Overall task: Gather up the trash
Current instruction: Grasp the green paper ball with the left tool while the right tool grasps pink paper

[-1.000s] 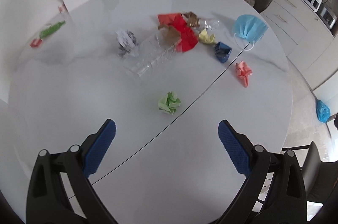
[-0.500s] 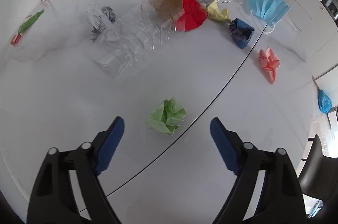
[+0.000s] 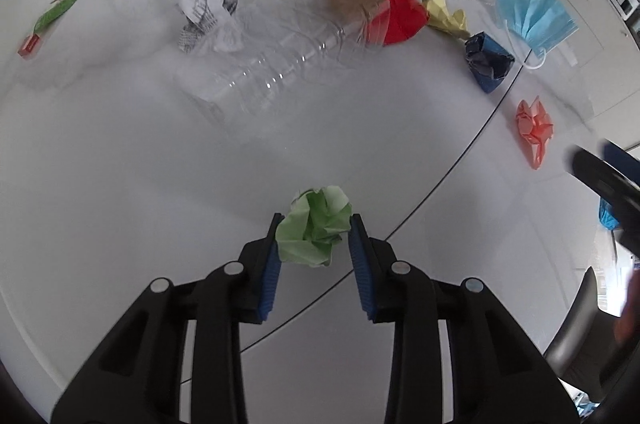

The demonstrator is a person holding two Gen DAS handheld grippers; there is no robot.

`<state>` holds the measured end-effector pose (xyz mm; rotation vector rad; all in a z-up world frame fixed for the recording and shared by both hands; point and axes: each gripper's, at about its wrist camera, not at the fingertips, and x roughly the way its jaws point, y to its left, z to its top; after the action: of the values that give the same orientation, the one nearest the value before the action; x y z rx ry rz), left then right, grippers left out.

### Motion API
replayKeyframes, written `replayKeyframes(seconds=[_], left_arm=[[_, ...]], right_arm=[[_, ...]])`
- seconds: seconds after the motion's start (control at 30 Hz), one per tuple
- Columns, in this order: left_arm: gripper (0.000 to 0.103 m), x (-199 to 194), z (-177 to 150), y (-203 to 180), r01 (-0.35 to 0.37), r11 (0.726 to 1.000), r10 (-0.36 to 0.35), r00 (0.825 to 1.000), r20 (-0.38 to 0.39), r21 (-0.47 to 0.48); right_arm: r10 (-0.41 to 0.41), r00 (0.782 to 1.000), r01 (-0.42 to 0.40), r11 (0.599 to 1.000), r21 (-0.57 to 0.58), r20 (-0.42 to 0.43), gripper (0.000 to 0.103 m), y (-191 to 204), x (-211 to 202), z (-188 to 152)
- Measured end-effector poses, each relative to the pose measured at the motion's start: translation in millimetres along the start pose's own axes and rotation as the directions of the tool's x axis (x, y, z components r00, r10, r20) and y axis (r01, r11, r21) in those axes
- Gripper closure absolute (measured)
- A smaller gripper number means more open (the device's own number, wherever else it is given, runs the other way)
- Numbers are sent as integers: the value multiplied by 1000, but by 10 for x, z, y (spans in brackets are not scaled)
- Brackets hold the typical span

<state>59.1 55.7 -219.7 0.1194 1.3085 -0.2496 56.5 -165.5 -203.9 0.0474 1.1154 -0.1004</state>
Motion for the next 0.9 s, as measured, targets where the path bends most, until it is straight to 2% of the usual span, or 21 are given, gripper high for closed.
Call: replayKeyframes(seconds=[0.17,0.23,0.27,0.3,0.43,0.57,0.7,0.77,0.9], left_arm=[[71,-149,64,-14,13,1000,-13,1000,16,3],[71,-207,70,-18,11,1000,-12,1000,25,16],[71,-229,78,-45,8,1000,-9,1000,30,27],[71,-249,89,-76,6,999,-7,999,34,38],[71,-360,97,-254,-3,994,-4,998,67,105],[71,-495,87,-628,26,981,-45,995,93,194],[71,-668,-40,-1140,81,942,-118,988,96,325],[71,-724,-163,-1497,125,909,-171,982,81,399],[71,-753,-492,-2217,215,822,-251,968,-5,528]], right_arm=[[8,998,-9,1000,-12,-59,37,51,407,155],[11,997,-12,1000,-20,-71,52,69,480,179],[13,997,-15,1000,-21,-77,66,74,493,178],[19,996,-20,1000,-16,-82,70,67,498,174],[50,997,-49,999,12,-64,74,-18,371,111],[52,999,-51,998,46,-13,74,-237,-25,-81],[12,1000,-14,994,105,17,74,-635,-461,-492],[-14,1000,12,989,149,11,74,-866,-668,-792],[-58,998,63,962,266,-27,73,-1363,-968,-1471]])
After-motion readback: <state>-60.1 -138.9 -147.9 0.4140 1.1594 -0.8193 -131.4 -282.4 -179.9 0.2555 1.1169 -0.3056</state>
